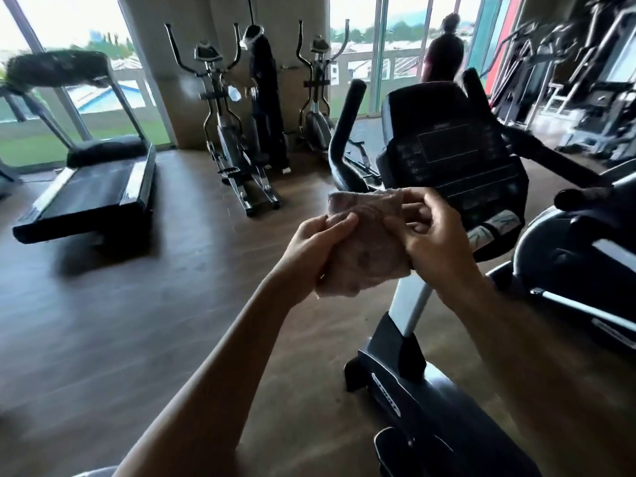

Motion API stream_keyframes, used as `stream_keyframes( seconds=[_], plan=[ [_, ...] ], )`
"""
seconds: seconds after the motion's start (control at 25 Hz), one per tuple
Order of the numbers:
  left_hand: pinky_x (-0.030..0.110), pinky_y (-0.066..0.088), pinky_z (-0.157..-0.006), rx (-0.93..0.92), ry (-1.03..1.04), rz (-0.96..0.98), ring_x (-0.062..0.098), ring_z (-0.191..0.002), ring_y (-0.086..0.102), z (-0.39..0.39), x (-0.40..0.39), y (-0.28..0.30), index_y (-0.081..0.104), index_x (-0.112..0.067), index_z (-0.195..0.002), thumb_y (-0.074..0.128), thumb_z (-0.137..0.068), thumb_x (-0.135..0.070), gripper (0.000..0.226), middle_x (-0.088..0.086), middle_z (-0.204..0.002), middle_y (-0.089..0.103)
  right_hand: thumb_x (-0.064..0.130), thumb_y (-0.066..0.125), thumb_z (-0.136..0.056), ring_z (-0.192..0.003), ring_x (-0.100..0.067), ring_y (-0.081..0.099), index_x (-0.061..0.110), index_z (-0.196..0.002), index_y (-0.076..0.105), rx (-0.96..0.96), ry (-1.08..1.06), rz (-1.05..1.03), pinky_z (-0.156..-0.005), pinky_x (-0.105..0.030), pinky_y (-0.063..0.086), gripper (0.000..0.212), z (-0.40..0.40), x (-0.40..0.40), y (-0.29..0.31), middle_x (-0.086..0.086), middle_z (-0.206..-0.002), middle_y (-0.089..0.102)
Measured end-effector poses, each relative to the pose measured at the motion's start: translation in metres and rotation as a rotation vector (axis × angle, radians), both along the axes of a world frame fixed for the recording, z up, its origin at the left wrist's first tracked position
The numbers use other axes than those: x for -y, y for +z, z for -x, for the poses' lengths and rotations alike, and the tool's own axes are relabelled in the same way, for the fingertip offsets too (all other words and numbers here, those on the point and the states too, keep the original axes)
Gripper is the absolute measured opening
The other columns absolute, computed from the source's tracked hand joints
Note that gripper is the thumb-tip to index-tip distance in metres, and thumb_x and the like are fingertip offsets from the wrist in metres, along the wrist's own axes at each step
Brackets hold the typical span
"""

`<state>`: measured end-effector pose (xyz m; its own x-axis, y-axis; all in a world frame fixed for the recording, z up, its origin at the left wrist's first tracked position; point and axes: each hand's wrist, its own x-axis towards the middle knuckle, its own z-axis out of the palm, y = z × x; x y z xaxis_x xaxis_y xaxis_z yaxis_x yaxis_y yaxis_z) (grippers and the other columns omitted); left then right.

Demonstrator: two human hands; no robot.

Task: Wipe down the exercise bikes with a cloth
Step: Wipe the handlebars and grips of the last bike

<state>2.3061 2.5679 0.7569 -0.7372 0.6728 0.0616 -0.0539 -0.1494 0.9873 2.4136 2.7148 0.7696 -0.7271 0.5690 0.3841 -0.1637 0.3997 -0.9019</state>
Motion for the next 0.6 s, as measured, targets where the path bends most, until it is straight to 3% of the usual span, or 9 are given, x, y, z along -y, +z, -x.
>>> stream_keyframes(
  seconds=[0.16, 0.32, 0.44, 0.56, 0.6],
  plan=[
    [0.049, 0.056, -0.087, 0.023, 0.027, -0.043, 0.032, -0.092, 0.068, 0.03, -0.018, 0.014, 0.068, 0.003, -0.111, 0.067, -0.095, -0.026, 0.033, 0.027, -0.105, 0.073, 0.017, 0.076, -0.09, -0.102, -0.002, 0.067, 0.025, -0.135, 0.049, 0.025, 0.066, -0.034, -0.08, -0.018, 0.054, 0.053, 0.027, 0.012, -0.004, 0.012, -0.116, 0.065],
    [0.029, 0.055, -0.075, 0.132, -0.119, -0.114, 0.021, -0.078, 0.067, 0.049, -0.04, 0.04, 0.076, -0.006, -0.088, 0.056, -0.094, -0.023, 0.026, 0.014, -0.083, 0.071, 0.055, 0.074, -0.079, -0.119, -0.007, 0.062, 0.04, -0.137, 0.039, 0.065, 0.123, -0.084, -0.102, -0.035, 0.051, 0.069, 0.065, 0.007, 0.002, 0.006, -0.128, 0.063],
    [0.033, 0.047, -0.07, 0.022, -0.056, -0.191, 0.024, -0.073, 0.054, 0.081, -0.058, 0.056, 0.06, 0.004, -0.08, 0.053, -0.091, -0.013, 0.021, 0.012, -0.069, 0.059, 0.06, 0.065, -0.085, -0.139, -0.013, 0.046, 0.031, -0.153, 0.018, 0.016, 0.041, -0.168, -0.117, -0.043, 0.039, 0.088, 0.104, -0.007, 0.008, -0.004, -0.15, 0.045],
    [0.023, 0.046, -0.057, -0.204, 0.104, -0.129, 0.006, -0.059, 0.055, 0.112, -0.072, 0.069, 0.054, -0.008, -0.078, 0.048, -0.1, 0.002, 0.025, -0.001, -0.064, 0.057, 0.056, 0.059, -0.094, -0.15, -0.017, 0.029, 0.022, -0.161, -0.001, -0.085, -0.058, -0.267, -0.123, -0.044, 0.028, 0.096, 0.143, -0.02, 0.019, -0.01, -0.162, 0.027],
    [0.019, 0.046, -0.056, -0.241, 0.128, -0.126, 0.001, -0.056, 0.055, 0.118, -0.076, 0.075, 0.055, -0.006, -0.081, 0.047, -0.102, 0.003, 0.024, -0.004, -0.063, 0.057, 0.051, 0.059, -0.097, -0.15, -0.012, 0.026, 0.018, -0.161, -0.002, -0.108, -0.092, -0.276, -0.124, -0.037, 0.026, 0.095, 0.153, -0.023, 0.022, -0.01, -0.163, 0.024]
  ],
)
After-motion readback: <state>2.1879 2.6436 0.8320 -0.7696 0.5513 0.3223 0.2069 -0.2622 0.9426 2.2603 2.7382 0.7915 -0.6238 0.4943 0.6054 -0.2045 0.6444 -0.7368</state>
